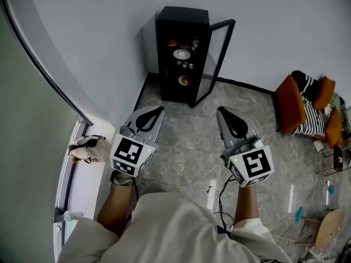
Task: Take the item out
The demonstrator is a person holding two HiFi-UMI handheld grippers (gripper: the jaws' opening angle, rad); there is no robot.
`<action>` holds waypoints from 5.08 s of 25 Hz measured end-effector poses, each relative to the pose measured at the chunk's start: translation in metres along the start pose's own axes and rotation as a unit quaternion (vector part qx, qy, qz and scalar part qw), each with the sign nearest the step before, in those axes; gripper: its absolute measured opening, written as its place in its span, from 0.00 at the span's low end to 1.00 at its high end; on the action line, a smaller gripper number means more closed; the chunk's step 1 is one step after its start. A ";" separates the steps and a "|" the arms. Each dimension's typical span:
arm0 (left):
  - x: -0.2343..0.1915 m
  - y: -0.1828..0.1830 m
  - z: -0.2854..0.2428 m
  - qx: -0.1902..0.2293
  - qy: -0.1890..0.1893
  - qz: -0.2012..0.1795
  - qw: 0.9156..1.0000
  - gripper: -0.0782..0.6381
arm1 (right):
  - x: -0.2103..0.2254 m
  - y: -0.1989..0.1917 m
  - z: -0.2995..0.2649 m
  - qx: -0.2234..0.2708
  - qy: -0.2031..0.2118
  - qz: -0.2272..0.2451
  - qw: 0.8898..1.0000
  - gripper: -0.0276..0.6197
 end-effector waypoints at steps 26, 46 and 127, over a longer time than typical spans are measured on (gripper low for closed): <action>-0.169 -0.033 -0.201 -0.003 -0.007 -0.007 1.000 0.12 | 0.131 -0.039 -0.202 -0.005 0.004 -0.009 1.000 0.05; -0.310 -0.082 -0.319 -0.047 -0.021 0.021 0.998 0.12 | 0.200 -0.081 -0.388 -0.067 -0.003 0.006 0.998 0.05; -0.388 -0.400 -0.484 -0.236 0.081 0.195 0.949 0.12 | 0.307 -0.594 -0.757 -0.351 0.077 0.386 0.850 0.24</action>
Point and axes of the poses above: the fingertips, and each gripper's own axes: z backward along the fingers, x to its right, y out of its top, the point moved 4 cm from there along z, backward along the fingers, and after that the axes turned 2 degrees about -z, right-handed, at the moved point
